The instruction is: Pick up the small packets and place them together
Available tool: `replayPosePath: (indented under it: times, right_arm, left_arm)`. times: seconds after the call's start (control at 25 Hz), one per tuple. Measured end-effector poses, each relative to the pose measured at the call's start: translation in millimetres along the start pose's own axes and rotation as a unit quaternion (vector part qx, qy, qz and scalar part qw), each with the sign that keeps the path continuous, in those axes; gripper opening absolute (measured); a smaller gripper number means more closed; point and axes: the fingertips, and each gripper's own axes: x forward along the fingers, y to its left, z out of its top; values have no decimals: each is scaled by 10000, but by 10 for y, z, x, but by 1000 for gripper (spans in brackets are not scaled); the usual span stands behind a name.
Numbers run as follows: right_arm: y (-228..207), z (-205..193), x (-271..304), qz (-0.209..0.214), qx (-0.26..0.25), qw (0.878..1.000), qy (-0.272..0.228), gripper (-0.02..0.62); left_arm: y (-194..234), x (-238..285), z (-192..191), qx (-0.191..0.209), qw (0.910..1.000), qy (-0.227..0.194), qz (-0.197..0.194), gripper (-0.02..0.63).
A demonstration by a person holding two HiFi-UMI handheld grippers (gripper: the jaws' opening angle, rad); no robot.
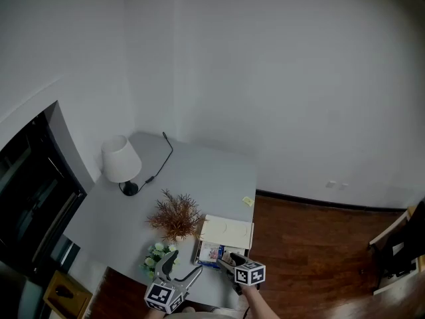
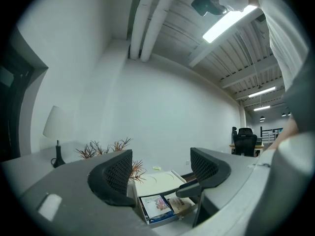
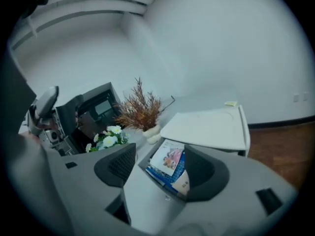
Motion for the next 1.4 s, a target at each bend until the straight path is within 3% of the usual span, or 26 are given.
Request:
replayPosePath:
  times: [0.12,0.2,0.28,0.56,0.64,0.76,0.88,1.2,1.4]
  right_arm:
    - [-233,-197,362,-206,-92,9970,744,302]
    - [-366,-329,529,-467,-288,9913,1200,233]
    - [-392,-443,652,-479,-237,9873,1498,233]
    - [-320,-373,870,-514,-88,9847,1665,195]
    - [-313,-389,862,-540,-184,9834,1722,141]
    - [-284,-361,799,-419,-228,9859,1602,70]
    - [-275,-373,671,-287,-194,9882,1493,44]
    - [-41,-209,102,91,761,9952,612,39]
    - [-238,33,-19,-114,824,9962,268,39]
  left_arm:
    - [-22,25,-15,37,10000,39,-22,370]
    - [-20,24,-27,9,10000,64,5,363]
    - [-37,12,-31,-16,9999,103,24,355]
    - [98,-39,-2,13,9996,138,256,348]
    - [149,-80,-18,-4,9994,123,325,348]
    - [175,-120,-36,-64,9991,117,391,347]
    - [170,-106,-45,-113,9991,97,386,347]
    - [110,-39,-93,-118,9993,202,292,347]
    - [122,-43,-106,-126,9990,266,350,347]
